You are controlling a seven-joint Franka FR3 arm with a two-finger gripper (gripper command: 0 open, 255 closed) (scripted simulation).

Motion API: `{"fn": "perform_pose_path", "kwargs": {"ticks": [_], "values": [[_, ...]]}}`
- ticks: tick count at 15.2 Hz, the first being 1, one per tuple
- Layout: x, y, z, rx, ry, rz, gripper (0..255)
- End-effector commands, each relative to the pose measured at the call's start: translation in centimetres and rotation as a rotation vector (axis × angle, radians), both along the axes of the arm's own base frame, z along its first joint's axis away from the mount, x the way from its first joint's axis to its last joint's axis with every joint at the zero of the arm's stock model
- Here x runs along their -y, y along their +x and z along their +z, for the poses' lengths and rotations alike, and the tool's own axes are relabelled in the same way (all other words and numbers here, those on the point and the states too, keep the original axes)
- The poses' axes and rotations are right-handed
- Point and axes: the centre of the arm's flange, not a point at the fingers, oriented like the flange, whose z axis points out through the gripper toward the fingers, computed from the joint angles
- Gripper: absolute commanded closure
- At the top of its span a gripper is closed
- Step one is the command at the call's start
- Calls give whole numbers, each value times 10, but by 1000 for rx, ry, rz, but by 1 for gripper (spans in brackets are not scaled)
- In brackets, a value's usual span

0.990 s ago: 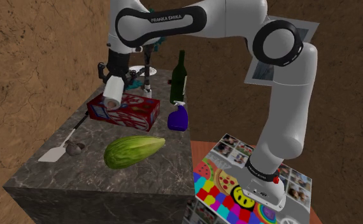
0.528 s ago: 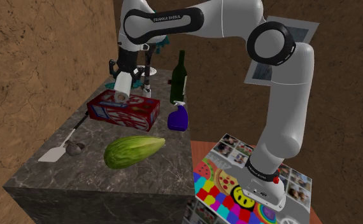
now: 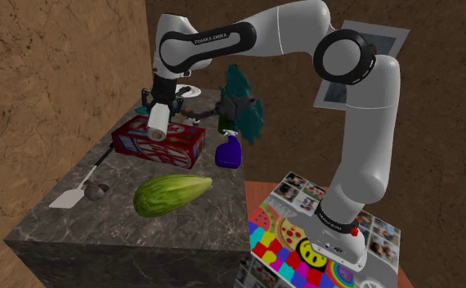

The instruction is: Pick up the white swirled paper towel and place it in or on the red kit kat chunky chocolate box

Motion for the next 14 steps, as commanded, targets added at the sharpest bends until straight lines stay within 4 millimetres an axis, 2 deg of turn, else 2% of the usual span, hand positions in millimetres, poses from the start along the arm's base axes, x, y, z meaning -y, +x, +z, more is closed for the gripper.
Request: {"fn": "perform_pose_path", "kwargs": {"ticks": [1,5,13,14], "values": [[0,0,-11,0,0,0,255],[0,0,-32,0,0,0,255],[0,0,-33,0,0,0,255],[0,0,-32,0,0,0,0]]}}
